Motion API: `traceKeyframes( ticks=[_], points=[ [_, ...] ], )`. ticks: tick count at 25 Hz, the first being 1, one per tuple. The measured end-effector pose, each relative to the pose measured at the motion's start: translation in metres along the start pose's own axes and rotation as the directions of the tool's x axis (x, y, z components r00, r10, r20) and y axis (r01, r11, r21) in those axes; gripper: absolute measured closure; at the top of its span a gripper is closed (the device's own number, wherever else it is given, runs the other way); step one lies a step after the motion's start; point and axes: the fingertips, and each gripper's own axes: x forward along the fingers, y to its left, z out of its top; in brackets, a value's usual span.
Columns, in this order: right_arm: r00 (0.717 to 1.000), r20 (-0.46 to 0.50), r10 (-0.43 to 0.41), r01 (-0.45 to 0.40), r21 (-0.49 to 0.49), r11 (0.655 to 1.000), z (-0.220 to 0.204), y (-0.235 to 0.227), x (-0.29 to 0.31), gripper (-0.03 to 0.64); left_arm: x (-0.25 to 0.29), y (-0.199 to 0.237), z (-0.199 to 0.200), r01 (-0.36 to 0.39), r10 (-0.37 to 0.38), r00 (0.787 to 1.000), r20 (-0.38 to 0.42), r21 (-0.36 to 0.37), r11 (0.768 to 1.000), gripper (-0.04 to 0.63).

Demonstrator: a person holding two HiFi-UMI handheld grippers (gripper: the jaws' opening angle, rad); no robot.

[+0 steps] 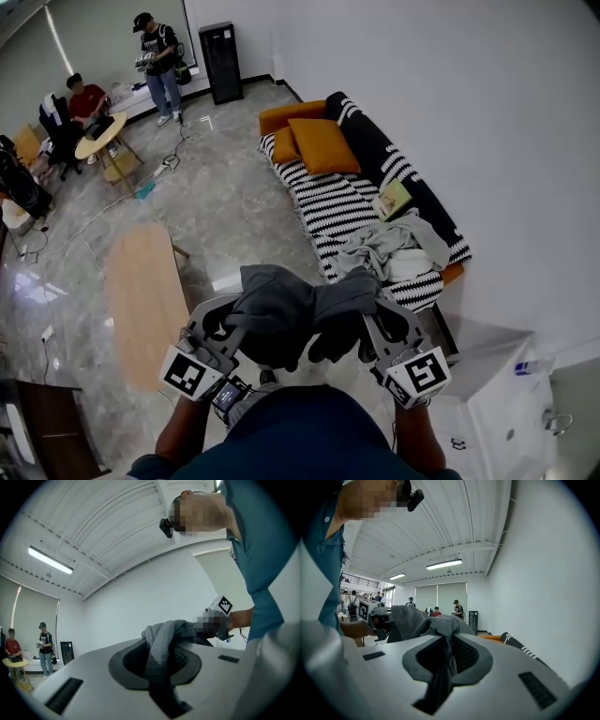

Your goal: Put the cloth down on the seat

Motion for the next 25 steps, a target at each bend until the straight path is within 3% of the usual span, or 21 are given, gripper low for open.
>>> traceKeyframes(
  ticks=[11,20,25],
  points=[
    [0.999,-0.019,-0.048,0.049,0.012,0.999,0.004,0.039,0.065,0.574,-0.025,0.08,-0.019,0.043,-0.042,0.999,0.015,-0.065,0.997,0.541],
    [0.996,-0.078,-0.049,0.057,0.103,0.993,-0.024,0.045,0.095,0.574,-0.019,0.091,-0.03,0.105,-0.102,0.994,0.03,-0.101,0.989,0.541],
    [0.991,-0.134,-0.023,0.047,0.179,0.983,-0.051,0.037,0.102,0.574,-0.005,0.083,-0.055,0.108,-0.109,0.994,0.012,-0.256,0.961,0.541]
  ],
)
